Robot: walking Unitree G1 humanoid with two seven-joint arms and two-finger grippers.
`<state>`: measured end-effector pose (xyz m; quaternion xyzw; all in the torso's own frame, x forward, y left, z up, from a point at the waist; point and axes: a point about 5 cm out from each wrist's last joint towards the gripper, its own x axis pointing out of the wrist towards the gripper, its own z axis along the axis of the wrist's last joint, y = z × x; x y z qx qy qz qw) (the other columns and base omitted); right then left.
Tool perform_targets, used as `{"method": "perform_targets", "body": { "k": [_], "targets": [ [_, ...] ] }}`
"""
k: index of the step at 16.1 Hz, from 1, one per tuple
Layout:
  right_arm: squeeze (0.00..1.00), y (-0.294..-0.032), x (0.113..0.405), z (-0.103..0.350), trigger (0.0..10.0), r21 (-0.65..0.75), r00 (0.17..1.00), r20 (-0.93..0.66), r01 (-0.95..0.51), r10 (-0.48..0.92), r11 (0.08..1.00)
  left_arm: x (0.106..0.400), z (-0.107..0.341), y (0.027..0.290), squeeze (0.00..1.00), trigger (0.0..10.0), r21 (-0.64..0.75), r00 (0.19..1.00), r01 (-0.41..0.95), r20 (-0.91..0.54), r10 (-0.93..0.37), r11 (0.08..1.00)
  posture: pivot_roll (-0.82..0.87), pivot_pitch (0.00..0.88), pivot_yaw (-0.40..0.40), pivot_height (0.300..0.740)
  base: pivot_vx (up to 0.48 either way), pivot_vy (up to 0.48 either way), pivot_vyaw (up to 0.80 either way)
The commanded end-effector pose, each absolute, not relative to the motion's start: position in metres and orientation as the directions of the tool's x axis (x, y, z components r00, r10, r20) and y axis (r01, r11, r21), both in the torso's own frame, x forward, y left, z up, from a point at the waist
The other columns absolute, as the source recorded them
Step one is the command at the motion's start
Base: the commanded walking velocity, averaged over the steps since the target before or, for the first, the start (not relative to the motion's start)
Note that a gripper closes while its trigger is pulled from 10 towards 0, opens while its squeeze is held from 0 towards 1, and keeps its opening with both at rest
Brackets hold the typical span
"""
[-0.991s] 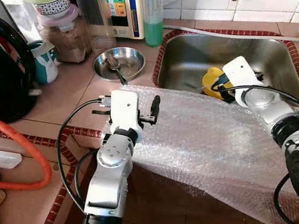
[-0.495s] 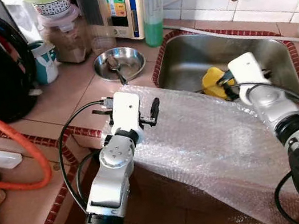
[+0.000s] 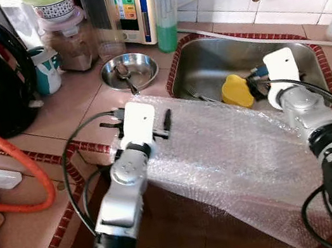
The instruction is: Kitchen organization
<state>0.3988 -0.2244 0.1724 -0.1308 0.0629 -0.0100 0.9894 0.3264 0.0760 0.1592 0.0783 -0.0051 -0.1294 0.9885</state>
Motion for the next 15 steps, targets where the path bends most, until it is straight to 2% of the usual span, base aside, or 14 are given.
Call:
{"method": "perform_targets", "body": {
  "k": [1,3,4,5,6,8,12,15],
  "targets": [
    [0.98,-0.215,0.4,0.18,10.0,-0.22,0.998,-0.055,-0.037,0.026,0.975,0.334,0.164,0.081,1.0,10.0,0.172,0.973,0.225,0.004,-0.229,0.959,0.07,0.071,-0.01,0.74,0.0,0.0,0.0],
    [0.6,-0.203,0.396,0.176,10.0,-0.202,0.996,-0.008,-0.085,0.085,0.976,0.345,0.168,0.09,1.0,10.0,0.184,0.981,0.189,0.014,-0.195,0.965,0.05,0.073,-0.003,0.74,0.0,0.0,0.0],
    [0.59,-0.189,0.388,0.173,10.0,-0.193,0.987,0.042,-0.146,0.157,0.97,0.357,0.173,0.096,1.0,10.0,0.185,0.986,0.159,0.021,-0.166,0.97,0.04,0.074,0.001,0.74,0.0,0.0,0.0],
    [0.53,-0.175,0.378,0.17,10.0,-0.181,0.971,0.07,-0.213,0.229,0.96,0.368,0.178,0.101,0.0,10.0,0.185,0.989,0.137,0.026,-0.144,0.973,0.02,0.075,0.005,0.74,0.0,0.0,0.0],
    [0.51,-0.169,0.373,0.17,10.0,-0.179,0.963,0.078,-0.242,0.259,0.954,0.371,0.18,0.102,0.0,10.0,0.182,0.991,0.126,0.026,-0.133,0.975,0.02,0.075,0.005,0.74,0.0,0.0,0.0],
    [0.24,-0.14,0.353,0.173,10.0,-0.109,0.926,0.12,-0.345,0.357,0.932,0.386,0.18,0.111,0.0,10.0,0.204,0.996,0.09,-0.015,-0.088,0.975,-0.01,0.078,0.011,0.74,0.0,0.0,0.0],
    [0.23,-0.1,0.32,0.177,10.0,-0.113,0.851,0.149,-0.491,0.503,0.864,0.401,0.179,0.119,0.0,10.0,0.21,0.995,0.071,-0.081,-0.055,0.975,-0.03,0.08,0.021,0.74,0.0,0.0,0.0],
    [0.23,-0.09,0.305,0.173,10.0,-0.081,0.846,0.116,-0.514,0.52,0.854,0.406,0.171,0.12,0.0,10.0,0.207,0.984,0.091,-0.169,-0.056,0.974,-0.04,0.083,0.033,0.74,0.0,0.0,0.0]
  ]
}}
